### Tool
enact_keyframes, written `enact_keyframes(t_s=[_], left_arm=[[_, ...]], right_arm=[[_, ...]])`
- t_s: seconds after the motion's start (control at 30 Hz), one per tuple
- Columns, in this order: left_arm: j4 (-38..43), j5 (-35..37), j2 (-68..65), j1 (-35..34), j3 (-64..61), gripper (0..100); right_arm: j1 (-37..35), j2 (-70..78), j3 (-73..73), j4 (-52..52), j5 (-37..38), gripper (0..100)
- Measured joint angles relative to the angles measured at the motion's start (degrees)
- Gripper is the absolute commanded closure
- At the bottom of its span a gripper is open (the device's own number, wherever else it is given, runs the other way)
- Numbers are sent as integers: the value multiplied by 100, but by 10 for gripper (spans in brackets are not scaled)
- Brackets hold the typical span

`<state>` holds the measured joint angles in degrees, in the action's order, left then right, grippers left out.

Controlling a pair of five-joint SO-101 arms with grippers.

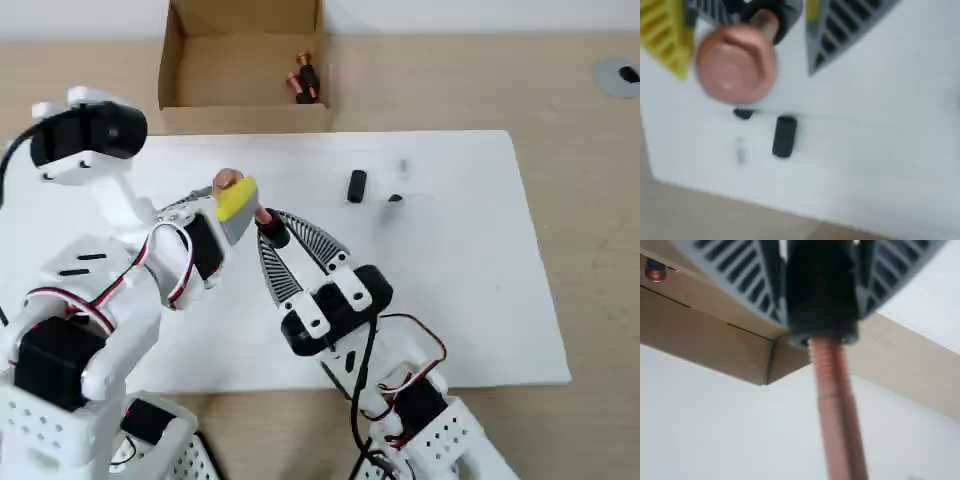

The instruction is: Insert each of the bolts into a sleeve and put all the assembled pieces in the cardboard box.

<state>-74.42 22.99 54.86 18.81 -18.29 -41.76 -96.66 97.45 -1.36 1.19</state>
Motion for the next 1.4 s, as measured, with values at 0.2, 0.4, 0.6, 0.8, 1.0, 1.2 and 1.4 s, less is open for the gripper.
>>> enact_keyframes(t_s=[0.2,0.4,0.6,0.8,1.0,1.2,1.4], left_arm=[[0,0,-9,0,-62,817],[0,0,-9,0,-62,791],[-299,237,-9,448,-62,763],[-352,299,-9,580,-62,760],[-352,299,-9,589,-62,764],[-352,299,-9,747,-62,781],[-290,299,-9,870,-62,798]], right_arm=[[9,0,0,0,0,989],[0,0,0,-88,0,989],[0,0,0,-97,0,989],[0,0,0,-97,0,989],[0,0,0,-97,0,989],[0,0,0,-97,0,989],[0,0,0,-97,0,989]])
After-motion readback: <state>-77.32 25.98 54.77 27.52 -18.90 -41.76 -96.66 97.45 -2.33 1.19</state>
